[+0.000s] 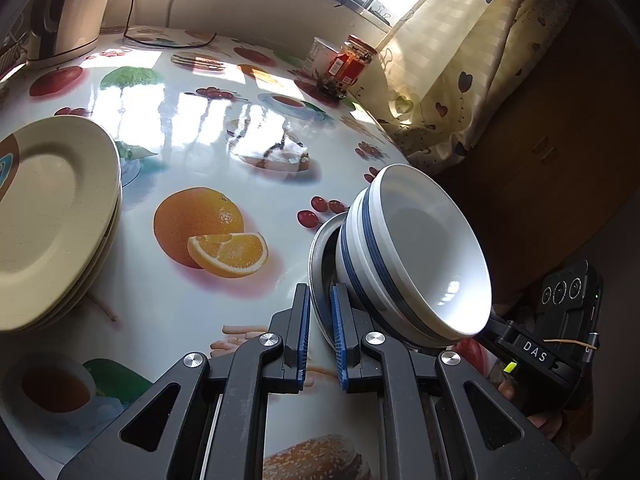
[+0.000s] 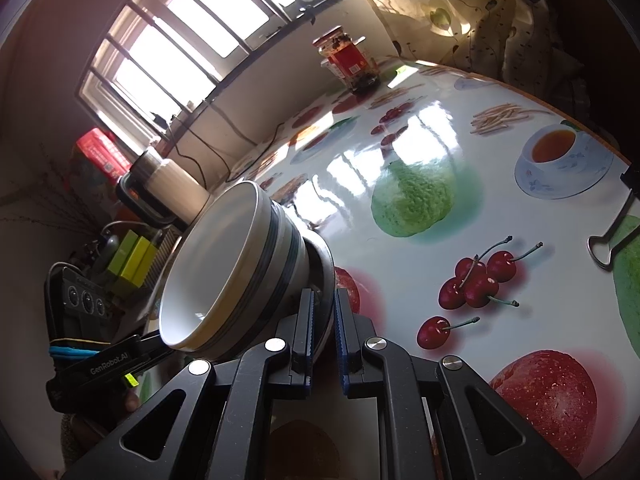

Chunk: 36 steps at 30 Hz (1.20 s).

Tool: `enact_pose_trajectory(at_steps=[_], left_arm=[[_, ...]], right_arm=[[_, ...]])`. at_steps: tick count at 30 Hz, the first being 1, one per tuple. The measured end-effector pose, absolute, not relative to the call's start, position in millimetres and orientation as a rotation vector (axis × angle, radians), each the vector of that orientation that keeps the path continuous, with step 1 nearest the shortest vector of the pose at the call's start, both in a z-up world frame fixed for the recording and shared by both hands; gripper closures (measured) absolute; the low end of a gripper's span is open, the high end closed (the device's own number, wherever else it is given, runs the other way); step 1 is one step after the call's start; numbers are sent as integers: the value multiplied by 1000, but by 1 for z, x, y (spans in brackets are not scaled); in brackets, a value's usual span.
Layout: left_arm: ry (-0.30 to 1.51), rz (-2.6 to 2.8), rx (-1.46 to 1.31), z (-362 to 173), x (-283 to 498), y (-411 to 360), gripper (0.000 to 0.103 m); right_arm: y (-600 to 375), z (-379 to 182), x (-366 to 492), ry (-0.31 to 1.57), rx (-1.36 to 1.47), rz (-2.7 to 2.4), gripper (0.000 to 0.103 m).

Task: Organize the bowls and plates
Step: 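Carry the bowl stack with both tools over the cream plate stack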

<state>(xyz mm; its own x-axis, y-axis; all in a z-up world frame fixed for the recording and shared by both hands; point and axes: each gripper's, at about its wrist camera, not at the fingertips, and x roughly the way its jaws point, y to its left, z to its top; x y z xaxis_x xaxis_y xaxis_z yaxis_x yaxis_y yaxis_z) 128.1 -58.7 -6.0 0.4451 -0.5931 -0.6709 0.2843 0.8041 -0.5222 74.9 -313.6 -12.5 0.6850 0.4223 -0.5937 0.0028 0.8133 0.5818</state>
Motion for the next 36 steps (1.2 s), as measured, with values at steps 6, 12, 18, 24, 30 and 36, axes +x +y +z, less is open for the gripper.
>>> enact_pose_trajectory(at_steps=[6, 12, 18, 24, 30, 36], left_arm=[[954, -552, -361, -3, 126, -54, 92], [939, -541, -367, 3, 125, -48, 92], [921, -527, -371, 9, 120, -39, 92], [903, -507, -374, 15, 116, -33, 92], [887, -490, -380, 22, 114, -24, 92], [876, -471, -389, 27, 114, -14, 92]], right_arm=[[-310, -11, 79, 783, 580, 261, 93], [-305, -5, 83, 773, 569, 274, 93], [-300, 0, 87, 764, 559, 292, 93], [-294, 5, 90, 759, 554, 312, 93], [-285, 13, 95, 756, 535, 329, 93], [-275, 20, 101, 751, 517, 350, 93]])
